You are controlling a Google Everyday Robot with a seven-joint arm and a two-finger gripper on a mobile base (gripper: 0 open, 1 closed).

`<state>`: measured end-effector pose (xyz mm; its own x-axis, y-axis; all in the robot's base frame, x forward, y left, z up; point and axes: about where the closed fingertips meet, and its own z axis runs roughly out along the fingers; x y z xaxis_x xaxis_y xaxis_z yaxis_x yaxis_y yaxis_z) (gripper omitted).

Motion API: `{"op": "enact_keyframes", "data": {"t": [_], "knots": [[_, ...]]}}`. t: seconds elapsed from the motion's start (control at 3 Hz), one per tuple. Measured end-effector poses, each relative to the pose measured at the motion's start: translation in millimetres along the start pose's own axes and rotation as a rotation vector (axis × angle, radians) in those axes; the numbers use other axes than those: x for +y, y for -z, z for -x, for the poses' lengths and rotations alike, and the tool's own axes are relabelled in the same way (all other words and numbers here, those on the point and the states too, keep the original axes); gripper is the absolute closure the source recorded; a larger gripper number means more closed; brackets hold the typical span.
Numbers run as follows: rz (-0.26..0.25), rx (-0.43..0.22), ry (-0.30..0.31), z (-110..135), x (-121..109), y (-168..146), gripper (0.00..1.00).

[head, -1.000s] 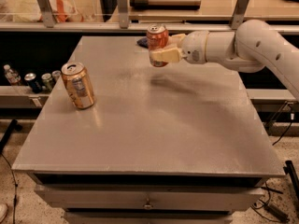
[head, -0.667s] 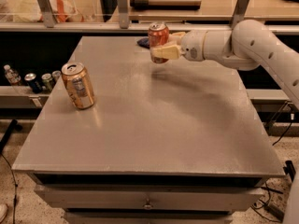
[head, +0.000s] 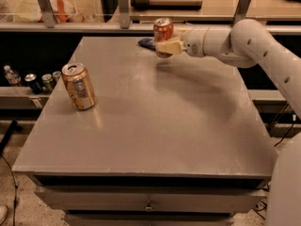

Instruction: Move coke can near rxbar blueberry

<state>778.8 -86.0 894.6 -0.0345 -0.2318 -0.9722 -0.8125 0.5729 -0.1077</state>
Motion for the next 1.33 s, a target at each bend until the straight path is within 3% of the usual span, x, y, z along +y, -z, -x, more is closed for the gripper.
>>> {"op": "enact_keyframes", "data": {"t": [1.0, 1.33], "knots": [[-0.072, 0.012, -0.029, -15, -24, 7, 1.0], [-0.074, 0.007, -0.043, -19, -24, 8, 0.82]]}}
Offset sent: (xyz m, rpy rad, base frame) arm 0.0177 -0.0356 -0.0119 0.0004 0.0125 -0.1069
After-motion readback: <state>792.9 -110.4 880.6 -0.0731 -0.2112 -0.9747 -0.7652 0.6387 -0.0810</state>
